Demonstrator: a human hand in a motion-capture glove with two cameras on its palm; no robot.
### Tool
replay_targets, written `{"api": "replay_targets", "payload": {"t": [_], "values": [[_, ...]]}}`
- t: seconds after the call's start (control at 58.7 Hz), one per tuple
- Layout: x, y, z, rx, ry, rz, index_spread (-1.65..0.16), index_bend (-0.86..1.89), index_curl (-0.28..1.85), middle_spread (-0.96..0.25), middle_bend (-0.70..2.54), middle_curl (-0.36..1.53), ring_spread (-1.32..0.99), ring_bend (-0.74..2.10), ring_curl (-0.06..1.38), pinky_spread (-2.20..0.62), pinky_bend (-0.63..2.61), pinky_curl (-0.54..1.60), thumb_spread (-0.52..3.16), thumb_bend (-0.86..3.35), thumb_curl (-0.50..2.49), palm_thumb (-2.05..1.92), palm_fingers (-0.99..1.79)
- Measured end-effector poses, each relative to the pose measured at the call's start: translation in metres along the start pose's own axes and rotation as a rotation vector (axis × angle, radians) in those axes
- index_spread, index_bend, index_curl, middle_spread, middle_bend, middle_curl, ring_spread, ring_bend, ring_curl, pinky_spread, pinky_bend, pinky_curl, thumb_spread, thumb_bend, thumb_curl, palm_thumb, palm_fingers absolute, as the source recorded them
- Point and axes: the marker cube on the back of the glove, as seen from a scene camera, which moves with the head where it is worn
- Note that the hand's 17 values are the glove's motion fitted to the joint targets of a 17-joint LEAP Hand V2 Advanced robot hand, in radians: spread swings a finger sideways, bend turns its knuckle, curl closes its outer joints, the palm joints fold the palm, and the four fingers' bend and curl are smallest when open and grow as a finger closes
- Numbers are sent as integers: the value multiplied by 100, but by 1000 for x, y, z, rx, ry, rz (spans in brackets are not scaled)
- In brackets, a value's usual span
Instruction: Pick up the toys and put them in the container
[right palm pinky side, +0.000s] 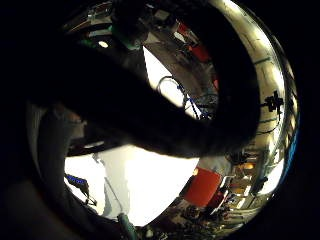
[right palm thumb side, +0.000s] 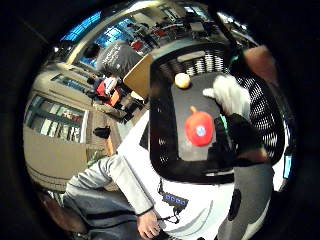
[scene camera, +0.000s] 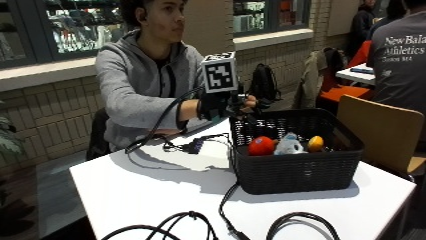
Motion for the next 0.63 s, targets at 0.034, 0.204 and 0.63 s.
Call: {"api": "replay_targets", "payload": {"t": [0.034, 0.204, 0.63], "values": [[6, 13, 1, -9, 13, -6, -27, 89, 73, -1, 14, 51, -8, 13, 31, 3, 109, 38, 147, 18, 65, 49, -13], [42, 85, 11, -27, 82, 57, -27, 86, 68, 2, 15, 45, -8, 13, 27, 5, 105, 36, 157, 19, 57, 47, -10], [160, 253, 76, -82, -80, 553, -25, 82, 61, 4, 16, 37, -7, 16, 21, 5, 99, 33, 161, 25, 47, 44, -5]]}}
